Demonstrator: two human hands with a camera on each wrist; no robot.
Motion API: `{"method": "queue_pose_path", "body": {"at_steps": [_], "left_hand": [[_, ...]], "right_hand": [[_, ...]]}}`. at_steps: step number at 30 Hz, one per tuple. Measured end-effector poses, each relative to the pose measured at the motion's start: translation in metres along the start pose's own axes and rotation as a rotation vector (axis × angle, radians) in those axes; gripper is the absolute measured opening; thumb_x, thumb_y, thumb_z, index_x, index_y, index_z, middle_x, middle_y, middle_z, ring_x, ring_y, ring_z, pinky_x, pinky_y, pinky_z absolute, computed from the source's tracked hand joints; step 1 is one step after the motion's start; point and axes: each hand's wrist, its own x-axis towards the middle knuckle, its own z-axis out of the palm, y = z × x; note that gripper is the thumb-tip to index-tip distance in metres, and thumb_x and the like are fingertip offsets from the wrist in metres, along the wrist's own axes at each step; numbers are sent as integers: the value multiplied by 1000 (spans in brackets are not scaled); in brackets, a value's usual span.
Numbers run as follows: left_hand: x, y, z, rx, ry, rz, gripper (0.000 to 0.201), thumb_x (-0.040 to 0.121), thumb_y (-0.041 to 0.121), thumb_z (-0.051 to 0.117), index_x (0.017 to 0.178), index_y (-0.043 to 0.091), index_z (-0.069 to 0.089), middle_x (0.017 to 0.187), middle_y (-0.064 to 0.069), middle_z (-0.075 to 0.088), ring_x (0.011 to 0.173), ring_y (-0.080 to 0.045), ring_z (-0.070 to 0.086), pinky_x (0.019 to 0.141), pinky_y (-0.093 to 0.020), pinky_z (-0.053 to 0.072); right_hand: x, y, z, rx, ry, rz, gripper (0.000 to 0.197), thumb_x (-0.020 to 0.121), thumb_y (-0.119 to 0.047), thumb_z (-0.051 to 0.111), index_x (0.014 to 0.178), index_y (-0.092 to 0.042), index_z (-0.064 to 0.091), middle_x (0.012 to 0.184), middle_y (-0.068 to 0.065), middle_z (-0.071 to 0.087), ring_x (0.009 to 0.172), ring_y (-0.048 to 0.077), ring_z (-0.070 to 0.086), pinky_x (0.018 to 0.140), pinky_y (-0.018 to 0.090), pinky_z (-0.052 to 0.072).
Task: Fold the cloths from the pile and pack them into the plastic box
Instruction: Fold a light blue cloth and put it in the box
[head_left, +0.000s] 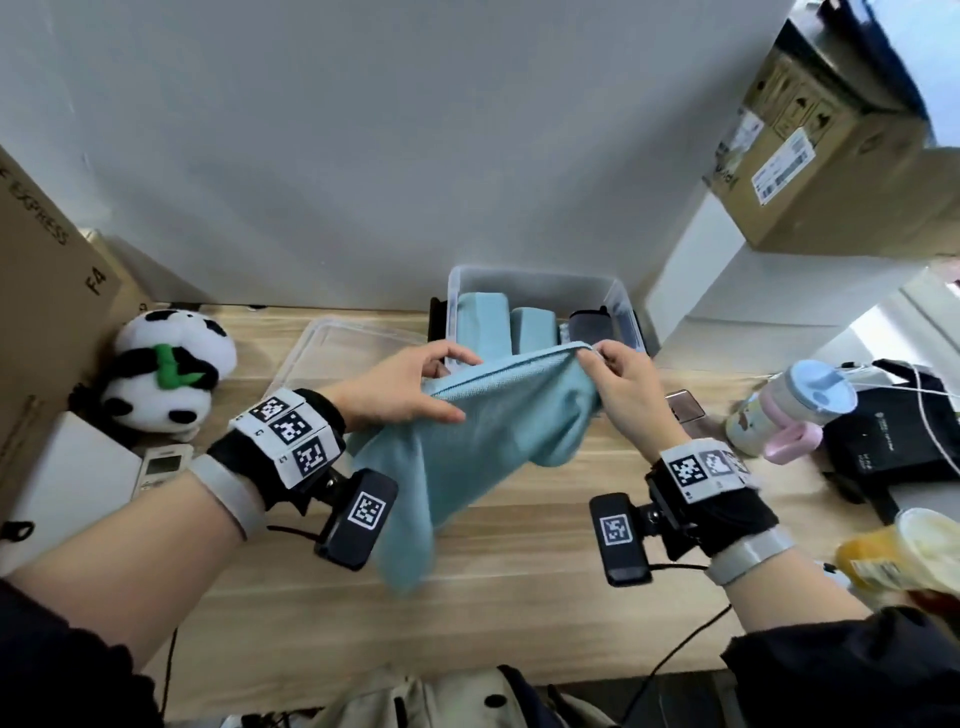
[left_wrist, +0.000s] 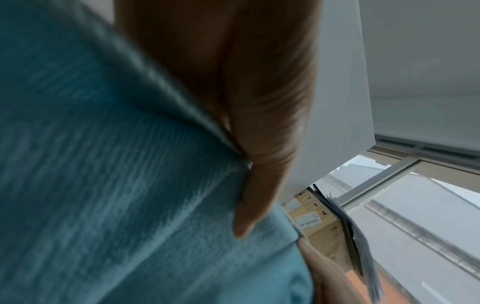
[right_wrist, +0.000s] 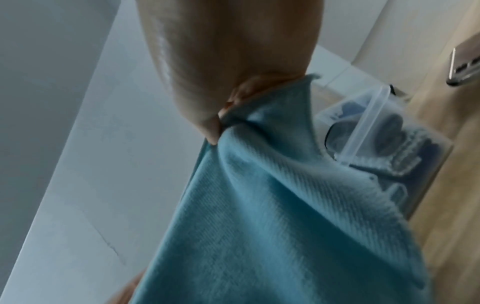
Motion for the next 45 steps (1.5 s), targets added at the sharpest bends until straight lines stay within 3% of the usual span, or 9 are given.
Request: {"method": "queue_pose_path", "body": {"at_steps": [10, 17, 21, 25, 29, 33, 37, 42, 45], "left_hand": [[6, -12, 0, -128, 227, -90, 16, 93, 15, 53, 101, 5, 63, 85, -3, 59, 67, 1, 53, 58, -9, 41], [8, -23, -1, -70, 533, -123, 13, 86, 23, 64, 93, 11, 64, 84, 2, 62, 67, -4, 53, 50, -2, 38], [1, -22, 0, -152, 419, -129, 26, 77, 15, 74, 101, 16, 64, 92, 4, 65, 74, -8, 60, 56, -7, 48], [-2, -26, 1, -298, 260, -96, 31, 81, 0, 66, 106, 17, 63, 101, -4, 68, 87, -10, 64, 71, -14, 54], [5, -25, 7, -390, 395, -106, 10, 90, 12, 58, 94, 17, 66, 86, 3, 70, 72, -3, 66, 62, -13, 53], [12, -20, 7, -495, 461, -163, 23, 96, 28, 47, 85, 17, 64, 67, 8, 70, 57, -3, 63, 53, -16, 50], [24, 0, -3, -548, 581, -74, 26, 98, 27, 45, 83, 20, 64, 83, 6, 68, 77, -8, 60, 73, -25, 48], [25, 32, -18, -778, 541, 98, 24, 99, 22, 42, 88, 16, 63, 81, 9, 72, 80, -3, 65, 80, -19, 51], [14, 22, -8, -756, 479, 15, 26, 99, 22, 40, 90, 14, 63, 76, 8, 72, 72, -2, 66, 69, -17, 53]], "right_hand": [[2, 2, -61, 26, 83, 38, 18, 83, -23, 69, 74, -10, 61, 55, -4, 46, 46, 1, 35, 45, 12, 26], [-5, 23, -89, -212, -167, 145, 13, 80, -25, 73, 88, -19, 65, 77, -5, 62, 66, 2, 52, 60, 14, 40], [-10, 37, -97, -209, -76, 133, 15, 83, -22, 69, 85, -6, 69, 79, 10, 67, 72, 13, 53, 65, 25, 40], [-13, 45, -98, -56, 80, 172, 7, 85, -15, 66, 86, -9, 69, 82, 7, 66, 73, 8, 54, 59, 4, 39], [-13, 50, -97, 9, 136, 198, 5, 86, -14, 64, 87, -13, 69, 76, -4, 65, 72, 5, 54, 58, 1, 39], [-13, 52, -98, 73, 87, 269, 12, 92, -20, 57, 91, -14, 68, 71, -8, 61, 66, 5, 52, 57, 14, 42], [2, 34, -99, 176, 253, 200, 21, 91, -23, 58, 71, -22, 65, 54, -18, 55, 61, 5, 46, 51, 15, 38], [15, 3, -106, 508, 347, 68, 24, 92, -35, 54, 73, -22, 59, 79, -3, 56, 82, 16, 48, 77, 30, 41], [1, 16, -102, 586, 315, 172, 27, 95, -29, 50, 74, -19, 64, 78, -5, 66, 79, 12, 58, 80, 30, 47]]}}
